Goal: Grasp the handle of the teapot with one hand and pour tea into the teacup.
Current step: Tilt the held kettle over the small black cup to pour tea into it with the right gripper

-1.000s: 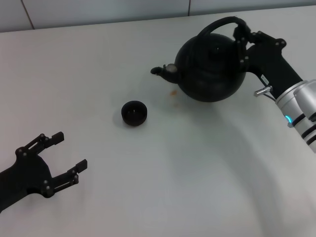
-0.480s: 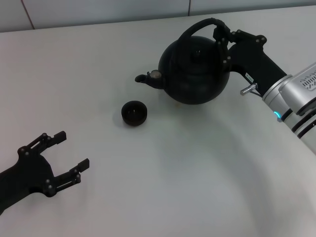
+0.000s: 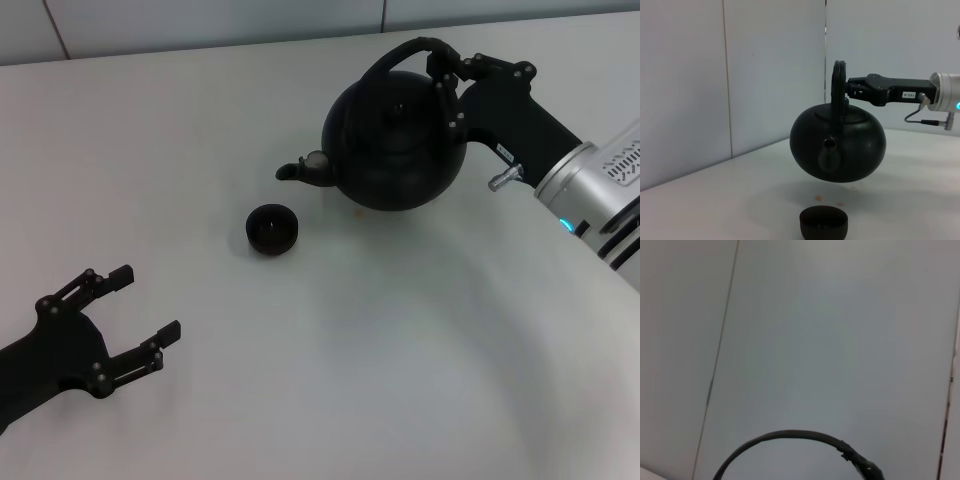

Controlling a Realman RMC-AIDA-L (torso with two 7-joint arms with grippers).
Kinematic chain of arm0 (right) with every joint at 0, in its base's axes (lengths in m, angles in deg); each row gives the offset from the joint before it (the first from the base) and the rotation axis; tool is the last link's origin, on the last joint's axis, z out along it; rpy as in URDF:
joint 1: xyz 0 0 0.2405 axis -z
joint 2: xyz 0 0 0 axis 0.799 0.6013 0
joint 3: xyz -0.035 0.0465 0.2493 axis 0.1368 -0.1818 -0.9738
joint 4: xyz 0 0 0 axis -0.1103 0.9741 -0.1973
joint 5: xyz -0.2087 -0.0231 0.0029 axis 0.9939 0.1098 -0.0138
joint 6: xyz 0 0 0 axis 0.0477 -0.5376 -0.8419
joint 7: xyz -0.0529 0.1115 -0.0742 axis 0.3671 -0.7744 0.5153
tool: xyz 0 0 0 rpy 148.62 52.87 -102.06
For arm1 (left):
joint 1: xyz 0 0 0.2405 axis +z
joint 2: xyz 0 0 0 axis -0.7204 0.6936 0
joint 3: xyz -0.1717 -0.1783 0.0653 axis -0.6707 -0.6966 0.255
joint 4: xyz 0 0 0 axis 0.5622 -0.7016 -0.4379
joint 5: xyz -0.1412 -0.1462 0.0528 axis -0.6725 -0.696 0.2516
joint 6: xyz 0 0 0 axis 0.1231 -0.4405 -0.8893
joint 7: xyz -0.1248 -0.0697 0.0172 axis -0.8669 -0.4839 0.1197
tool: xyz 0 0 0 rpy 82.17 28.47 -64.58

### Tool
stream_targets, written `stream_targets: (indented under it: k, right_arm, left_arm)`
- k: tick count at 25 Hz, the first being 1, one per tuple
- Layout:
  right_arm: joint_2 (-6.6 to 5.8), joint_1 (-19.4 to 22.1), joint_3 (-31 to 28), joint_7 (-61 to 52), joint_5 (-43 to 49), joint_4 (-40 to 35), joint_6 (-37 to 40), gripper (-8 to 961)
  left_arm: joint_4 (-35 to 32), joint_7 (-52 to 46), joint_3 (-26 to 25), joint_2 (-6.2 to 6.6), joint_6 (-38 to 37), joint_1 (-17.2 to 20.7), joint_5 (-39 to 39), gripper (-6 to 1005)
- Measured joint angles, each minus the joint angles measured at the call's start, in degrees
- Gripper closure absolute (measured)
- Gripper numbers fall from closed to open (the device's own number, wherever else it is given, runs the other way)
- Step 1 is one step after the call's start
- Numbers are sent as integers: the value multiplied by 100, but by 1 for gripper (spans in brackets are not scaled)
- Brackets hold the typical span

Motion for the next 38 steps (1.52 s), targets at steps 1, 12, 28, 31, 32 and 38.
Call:
stream_targets:
  k: [1,12,28,31,32,38]
  right_arm:
    - [0,-14,0,3,51,-36,-4,879]
    - [9,-147,0,294,265,-191,-61,879]
    - [9,-225,0,703,410,-292,-119,880]
    - [9,-244,0,856,410,-298,-119,880]
    - [9,-244,0,856,410,-298,-119,880]
    - [9,-267,0,891,410,-298,-119,880]
  left_arm:
    - [0,0,-3,0,0,2,0,140]
    - [9,0,-14,0,-17,8,-60,140]
    - [52,-8,-14,0,-18,-25,-78,140]
    - [61,-10,-14,0,-13,-27,-79,140]
    - [61,-10,-14,0,-13,-27,-79,140]
    - [62,-10,-13,0,-9,-27,-79,140]
